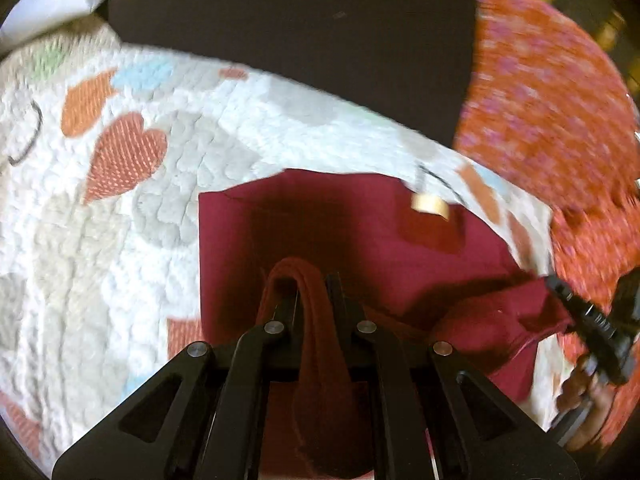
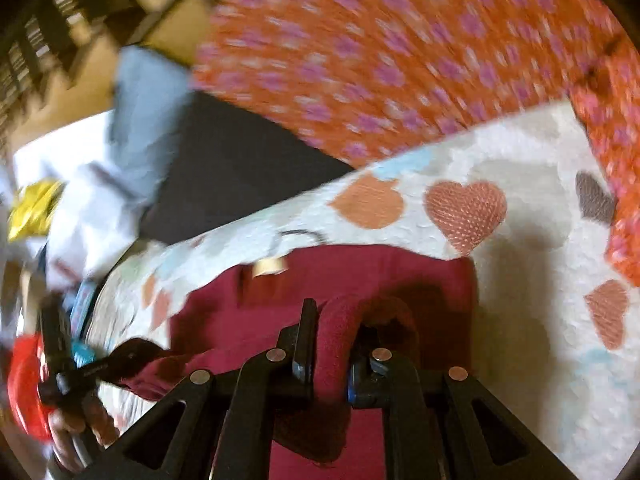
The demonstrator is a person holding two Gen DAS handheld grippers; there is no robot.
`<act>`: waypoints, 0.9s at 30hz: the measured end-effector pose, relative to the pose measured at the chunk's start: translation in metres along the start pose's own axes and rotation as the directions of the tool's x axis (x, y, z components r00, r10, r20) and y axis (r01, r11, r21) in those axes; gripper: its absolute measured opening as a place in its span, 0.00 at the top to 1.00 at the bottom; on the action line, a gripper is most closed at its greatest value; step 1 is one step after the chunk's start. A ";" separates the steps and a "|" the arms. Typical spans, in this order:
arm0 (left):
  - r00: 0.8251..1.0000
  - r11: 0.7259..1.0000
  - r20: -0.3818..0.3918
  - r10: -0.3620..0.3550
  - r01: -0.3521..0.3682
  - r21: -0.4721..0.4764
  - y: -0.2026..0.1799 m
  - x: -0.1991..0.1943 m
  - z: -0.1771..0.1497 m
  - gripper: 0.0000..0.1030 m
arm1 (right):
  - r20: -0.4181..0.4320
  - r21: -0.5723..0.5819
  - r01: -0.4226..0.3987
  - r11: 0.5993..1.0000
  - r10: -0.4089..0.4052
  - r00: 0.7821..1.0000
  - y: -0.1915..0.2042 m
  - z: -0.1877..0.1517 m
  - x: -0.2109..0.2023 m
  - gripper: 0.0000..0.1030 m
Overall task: Fold small clothes
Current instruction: 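Lift the hem with both grippers and fold it toward the collar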
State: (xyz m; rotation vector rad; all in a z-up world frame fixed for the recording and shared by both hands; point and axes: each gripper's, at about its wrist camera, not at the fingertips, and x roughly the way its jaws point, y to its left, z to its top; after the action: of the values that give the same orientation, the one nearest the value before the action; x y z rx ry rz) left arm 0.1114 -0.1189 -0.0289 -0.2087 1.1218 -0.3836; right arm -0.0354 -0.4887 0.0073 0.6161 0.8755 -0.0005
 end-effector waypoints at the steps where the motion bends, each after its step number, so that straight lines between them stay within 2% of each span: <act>1: 1.000 0.999 -0.021 -0.010 0.010 -0.035 0.005 0.007 0.007 0.94 | -0.033 0.014 0.000 1.000 0.000 0.999 -0.008 0.005 0.017 0.89; 3: 0.996 0.994 -0.034 -0.078 0.075 -0.079 0.013 0.008 0.015 0.89 | -0.091 0.041 0.010 0.999 -0.006 0.996 -0.019 0.012 0.041 0.86; 4: 0.995 0.993 -0.027 -0.092 0.090 -0.073 0.013 0.005 0.018 0.87 | -0.091 0.054 -0.003 0.999 0.008 0.996 -0.024 0.014 0.045 0.85; 5: 0.996 0.995 -0.016 -0.091 0.090 -0.053 0.011 0.000 0.020 0.83 | -0.070 0.054 -0.031 0.998 0.035 0.997 -0.024 0.016 0.042 0.82; 7: 0.998 0.998 0.005 -0.063 0.063 -0.006 0.006 -0.009 0.025 0.81 | -0.025 0.027 -0.068 0.997 0.069 0.997 -0.021 0.019 0.029 0.78; 9: 0.998 0.998 0.004 -0.060 0.060 0.007 0.005 -0.016 0.025 0.79 | -0.001 0.009 -0.072 0.997 0.072 0.997 -0.017 0.020 0.017 0.77; 12: 0.996 0.996 -0.005 -0.094 0.094 -0.005 0.008 -0.023 0.024 0.75 | -0.007 0.045 -0.087 0.995 0.088 0.996 -0.021 0.020 0.003 0.76; 15: 0.994 0.994 -0.001 -0.106 0.106 -0.008 0.015 -0.027 0.021 0.74 | -0.011 0.077 -0.094 0.993 0.095 0.995 -0.028 0.019 -0.003 0.76; 18: 0.994 0.994 -0.014 -0.106 0.106 -0.027 0.019 -0.023 0.025 0.74 | -0.026 0.155 -0.130 0.979 0.136 0.990 -0.042 0.022 -0.003 0.74; 19: 0.995 0.994 -0.014 -0.102 0.102 -0.043 0.020 -0.022 0.027 0.74 | -0.029 0.170 -0.128 0.977 0.135 0.990 -0.044 0.025 -0.004 0.73; 20: 0.995 0.993 -0.015 -0.103 0.102 -0.056 0.021 -0.021 0.028 0.74 | -0.004 0.169 -0.102 0.980 0.105 0.994 -0.045 0.027 -0.008 0.66; 22: 0.992 0.990 -0.023 -0.123 0.122 -0.067 0.021 -0.020 0.031 0.70 | 0.071 0.165 -0.034 0.986 0.022 0.997 -0.047 0.030 -0.023 0.60; 25: 0.991 0.990 -0.018 -0.132 0.131 -0.045 0.017 -0.024 0.031 0.56 | 0.096 0.167 -0.039 0.985 0.024 0.995 -0.049 0.029 -0.030 0.60; 27: 0.989 0.989 0.033 -0.141 0.143 -0.042 0.016 -0.033 0.033 0.34 | 0.075 0.074 -0.026 0.997 0.021 0.997 -0.034 0.023 -0.025 0.60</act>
State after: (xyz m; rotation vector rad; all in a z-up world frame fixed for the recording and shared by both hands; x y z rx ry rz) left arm 0.1317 -0.0919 0.0064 -0.3339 1.0899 -0.4809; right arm -0.0438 -0.5347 0.0186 0.6927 0.7995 -0.0351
